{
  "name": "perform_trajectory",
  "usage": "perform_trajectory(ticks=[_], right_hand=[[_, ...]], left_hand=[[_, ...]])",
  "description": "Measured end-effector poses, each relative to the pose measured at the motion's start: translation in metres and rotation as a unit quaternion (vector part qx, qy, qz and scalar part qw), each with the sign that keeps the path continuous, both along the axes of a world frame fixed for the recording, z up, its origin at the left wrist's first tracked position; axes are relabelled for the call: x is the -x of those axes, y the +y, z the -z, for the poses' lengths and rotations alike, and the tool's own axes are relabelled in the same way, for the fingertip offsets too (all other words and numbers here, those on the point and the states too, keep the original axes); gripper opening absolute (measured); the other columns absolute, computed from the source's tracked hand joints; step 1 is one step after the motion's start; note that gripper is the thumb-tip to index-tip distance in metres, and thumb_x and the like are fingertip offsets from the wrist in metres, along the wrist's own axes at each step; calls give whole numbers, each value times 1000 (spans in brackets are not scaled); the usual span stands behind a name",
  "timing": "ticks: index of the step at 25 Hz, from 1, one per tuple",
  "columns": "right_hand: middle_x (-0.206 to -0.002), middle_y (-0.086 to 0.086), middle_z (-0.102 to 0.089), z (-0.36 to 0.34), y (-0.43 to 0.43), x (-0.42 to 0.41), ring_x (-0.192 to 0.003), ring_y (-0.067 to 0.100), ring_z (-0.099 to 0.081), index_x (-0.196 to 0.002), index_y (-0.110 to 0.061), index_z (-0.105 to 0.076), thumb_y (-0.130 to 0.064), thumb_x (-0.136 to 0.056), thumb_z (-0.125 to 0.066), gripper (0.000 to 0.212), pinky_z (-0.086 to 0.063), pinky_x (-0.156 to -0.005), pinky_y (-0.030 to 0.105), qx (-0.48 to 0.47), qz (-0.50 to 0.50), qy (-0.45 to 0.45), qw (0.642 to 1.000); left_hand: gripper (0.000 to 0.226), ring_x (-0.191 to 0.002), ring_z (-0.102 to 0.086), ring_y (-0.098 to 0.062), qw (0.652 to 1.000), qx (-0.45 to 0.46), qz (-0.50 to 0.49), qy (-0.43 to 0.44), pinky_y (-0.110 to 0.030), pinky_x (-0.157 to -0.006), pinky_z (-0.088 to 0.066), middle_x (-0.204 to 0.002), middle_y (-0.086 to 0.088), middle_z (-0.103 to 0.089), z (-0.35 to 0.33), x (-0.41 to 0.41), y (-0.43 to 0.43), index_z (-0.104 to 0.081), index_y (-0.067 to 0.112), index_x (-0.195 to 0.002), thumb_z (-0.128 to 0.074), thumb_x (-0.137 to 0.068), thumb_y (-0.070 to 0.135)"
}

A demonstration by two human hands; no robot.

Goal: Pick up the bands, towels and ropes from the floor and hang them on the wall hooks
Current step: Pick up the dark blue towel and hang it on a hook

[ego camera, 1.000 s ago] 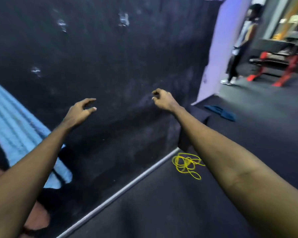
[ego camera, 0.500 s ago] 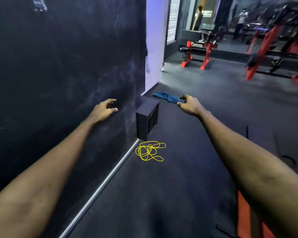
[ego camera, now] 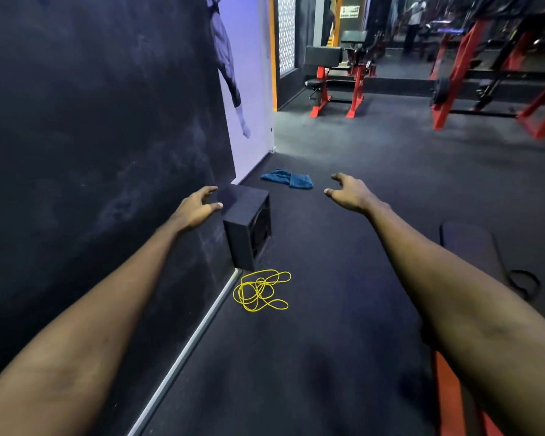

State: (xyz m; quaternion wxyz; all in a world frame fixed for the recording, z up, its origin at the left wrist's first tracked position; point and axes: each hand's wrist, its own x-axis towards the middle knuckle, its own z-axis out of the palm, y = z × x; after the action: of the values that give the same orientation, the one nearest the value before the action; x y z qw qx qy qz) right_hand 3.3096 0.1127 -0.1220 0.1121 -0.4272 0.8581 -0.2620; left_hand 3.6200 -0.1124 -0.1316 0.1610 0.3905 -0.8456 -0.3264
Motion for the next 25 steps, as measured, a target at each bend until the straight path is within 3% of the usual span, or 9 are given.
perform_trajectory(ticks=[5, 9, 13, 17, 25], right_hand=[[-149, 14, -47, -2, -20, 112, -137, 29, -45, -147, -11, -42, -36, -92, -60, 63, -37, -111, 34, -12, 25, -20, 999], [-149, 13, -48, 6, -57, 191, -137, 28, -45, -147, -12, -43, -36, -92, -61, 62, -36, -111, 32, -7, 35, -36, 999], [-149, 12, -48, 22, -120, 279, -137, 28, -45, -147, -12, -44, -36, -92, -61, 63, -36, -111, 33, -16, 44, -44, 998], [-148, 13, -49, 21, -197, 359, -136, 28, -46, -146, -12, -45, -36, -92, -62, 61, -37, -110, 32, -23, 45, -47, 998], [-147, 12, -51, 24, -343, 553, -134, 28, -48, -145, -15, -46, -37, -90, -62, 61, -40, -110, 36, -38, 51, -46, 997]], left_hand=[[55, -131, -49, -16, 1000, -1, 5, 10, -21, -99, -33, -145, 1, -52, -10, 118, -21, -47, 26, -142, -65, -90, 32], [55, -132, -48, -18, 1000, -4, 15, 2, -27, -105, -35, -146, -2, -51, -5, 197, -60, -47, 26, -143, -64, -91, 32], [56, -132, -48, -17, 1000, -2, 27, -5, -25, -102, -35, -147, 1, -49, 7, 289, -132, -45, 24, -144, -63, -91, 30], [56, -133, -47, -16, 999, -29, 32, 16, -31, -107, -37, -148, 1, -48, 11, 383, -208, -45, 25, -143, -63, -90, 29], [55, -133, -46, -18, 999, -50, 15, 12, -27, -98, -35, -147, -1, -48, 20, 576, -351, -46, 25, -142, -64, -90, 29]])
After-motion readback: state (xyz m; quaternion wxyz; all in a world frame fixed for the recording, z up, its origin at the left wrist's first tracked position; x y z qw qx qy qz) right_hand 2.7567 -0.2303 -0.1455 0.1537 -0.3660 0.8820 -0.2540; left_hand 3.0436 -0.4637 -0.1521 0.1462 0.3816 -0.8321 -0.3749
